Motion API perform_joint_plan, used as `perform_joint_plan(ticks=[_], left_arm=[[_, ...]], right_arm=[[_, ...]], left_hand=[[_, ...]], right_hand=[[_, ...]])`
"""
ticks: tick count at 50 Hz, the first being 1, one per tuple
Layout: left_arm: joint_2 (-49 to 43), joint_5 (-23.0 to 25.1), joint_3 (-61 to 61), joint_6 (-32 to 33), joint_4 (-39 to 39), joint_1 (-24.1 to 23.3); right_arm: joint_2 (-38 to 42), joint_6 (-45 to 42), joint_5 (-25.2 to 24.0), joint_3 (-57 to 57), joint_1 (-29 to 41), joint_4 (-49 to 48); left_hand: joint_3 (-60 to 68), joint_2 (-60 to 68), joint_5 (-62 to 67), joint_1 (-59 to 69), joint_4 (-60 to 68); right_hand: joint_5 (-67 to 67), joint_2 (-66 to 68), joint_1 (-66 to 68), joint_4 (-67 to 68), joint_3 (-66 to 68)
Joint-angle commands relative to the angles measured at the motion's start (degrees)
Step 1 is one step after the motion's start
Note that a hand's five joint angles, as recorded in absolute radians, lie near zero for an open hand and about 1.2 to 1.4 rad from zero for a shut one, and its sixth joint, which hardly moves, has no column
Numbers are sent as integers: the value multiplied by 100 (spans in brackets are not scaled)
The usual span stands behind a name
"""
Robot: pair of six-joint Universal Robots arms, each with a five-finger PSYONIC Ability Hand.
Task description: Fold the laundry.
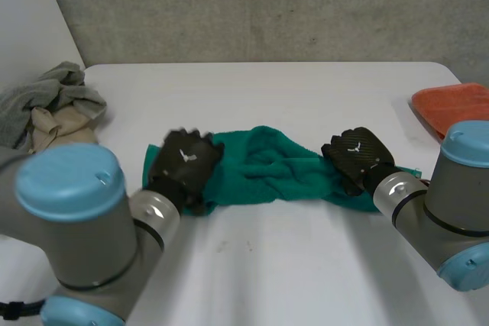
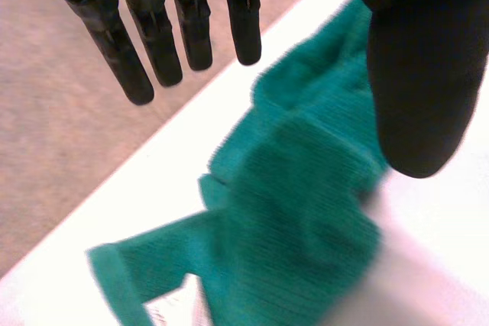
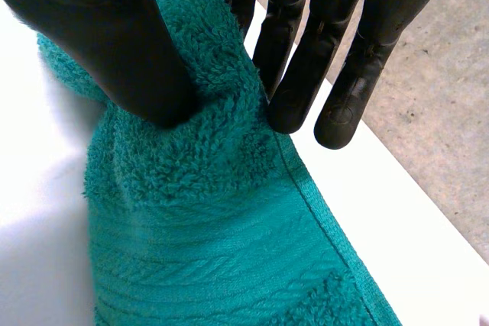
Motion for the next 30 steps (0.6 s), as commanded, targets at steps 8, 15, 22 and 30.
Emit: perform_joint_plan(ticks=[8,15,22,30], left_arm=[[-807,62,1556,-374,-616,876],[-1625,80,2382,-225,-1714,1219],[-2328,63,2866,144,-1664,1325],[-2733,71,3148,364,-1496,1413]], right_arm=[[-27,29,-22,106,-2,0],[-27,20,-49,159,-11,-9],[-27,20,-49,159,-11,-9],[-27,20,-31,159,-2,-9]], left_hand=[[-194,-173,-99,-222,-131],[-177,-157,-82,-205,-114],[24,44,119,-4,87],[3360,3380,3455,3332,3423]], right_hand=[[1399,1304,2301,1201,1210],[1399,1304,2301,1201,1210],[1399,1304,2301,1201,1210],[1399,1304,2301,1201,1210]])
